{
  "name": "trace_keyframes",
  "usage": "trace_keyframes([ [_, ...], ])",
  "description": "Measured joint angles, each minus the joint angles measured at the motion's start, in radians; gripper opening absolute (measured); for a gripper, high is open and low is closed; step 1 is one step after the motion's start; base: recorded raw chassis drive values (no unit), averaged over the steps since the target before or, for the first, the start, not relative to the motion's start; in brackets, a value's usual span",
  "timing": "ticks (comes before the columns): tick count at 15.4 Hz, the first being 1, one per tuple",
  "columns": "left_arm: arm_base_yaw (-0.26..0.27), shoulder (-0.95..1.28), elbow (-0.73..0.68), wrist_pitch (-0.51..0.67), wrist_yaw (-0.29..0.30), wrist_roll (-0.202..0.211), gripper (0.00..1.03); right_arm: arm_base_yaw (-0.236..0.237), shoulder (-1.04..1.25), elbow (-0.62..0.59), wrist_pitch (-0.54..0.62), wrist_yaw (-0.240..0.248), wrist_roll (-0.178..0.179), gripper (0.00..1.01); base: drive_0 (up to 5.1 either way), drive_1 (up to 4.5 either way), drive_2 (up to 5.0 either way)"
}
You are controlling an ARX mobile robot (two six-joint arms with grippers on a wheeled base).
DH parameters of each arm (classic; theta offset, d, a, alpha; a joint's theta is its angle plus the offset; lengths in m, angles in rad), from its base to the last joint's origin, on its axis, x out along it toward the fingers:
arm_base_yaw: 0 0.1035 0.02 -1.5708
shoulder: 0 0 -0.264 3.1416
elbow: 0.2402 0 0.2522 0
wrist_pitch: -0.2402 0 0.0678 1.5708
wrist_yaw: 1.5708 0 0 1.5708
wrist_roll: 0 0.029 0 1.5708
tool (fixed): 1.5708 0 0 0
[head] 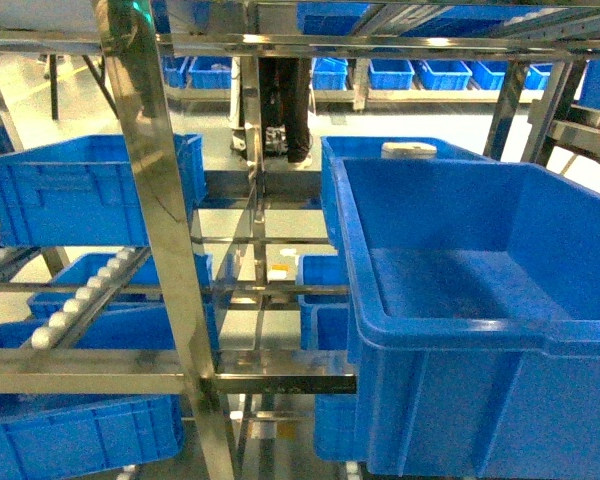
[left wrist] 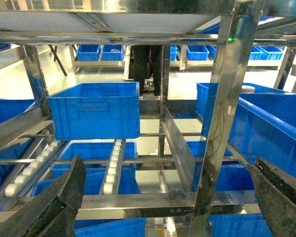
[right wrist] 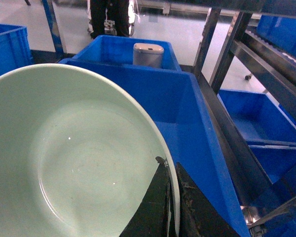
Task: Place green bowl on second shelf with right arm
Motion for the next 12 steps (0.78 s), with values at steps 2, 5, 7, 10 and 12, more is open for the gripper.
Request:
trace_keyframes([
  [2, 0.000, 0.000, 0.000, 0.000, 0.000, 0.000, 0.98, -0.009, 0.124, 0.060, 0.034, 0.001, -0.010, 0.02, 0.0, 0.00, 0.0],
  [5, 0.000, 0.000, 0.000, 0.000, 0.000, 0.000, 0.98, -0.020, 0.294, 0.127, 0.066, 0.012, -0.044, 0.02, 0.0, 0.00, 0.0],
  [7, 0.000, 0.000, 0.000, 0.000, 0.000, 0.000, 0.98, -0.019, 0.371, 0.145, 0.097, 0.021, -0.051, 0.02, 0.0, 0.00, 0.0],
  [10, 0.000, 0.000, 0.000, 0.000, 0.000, 0.000, 0.98, -0.020, 0.474, 0.213, 0.099, 0.035, -0.051, 0.02, 0.0, 0.00, 0.0],
  [12, 0.000, 0.000, 0.000, 0.000, 0.000, 0.000, 0.98, -0.027, 0.639, 0.333, 0.035, 0.040, -0.051, 0.02, 0.0, 0.00, 0.0],
])
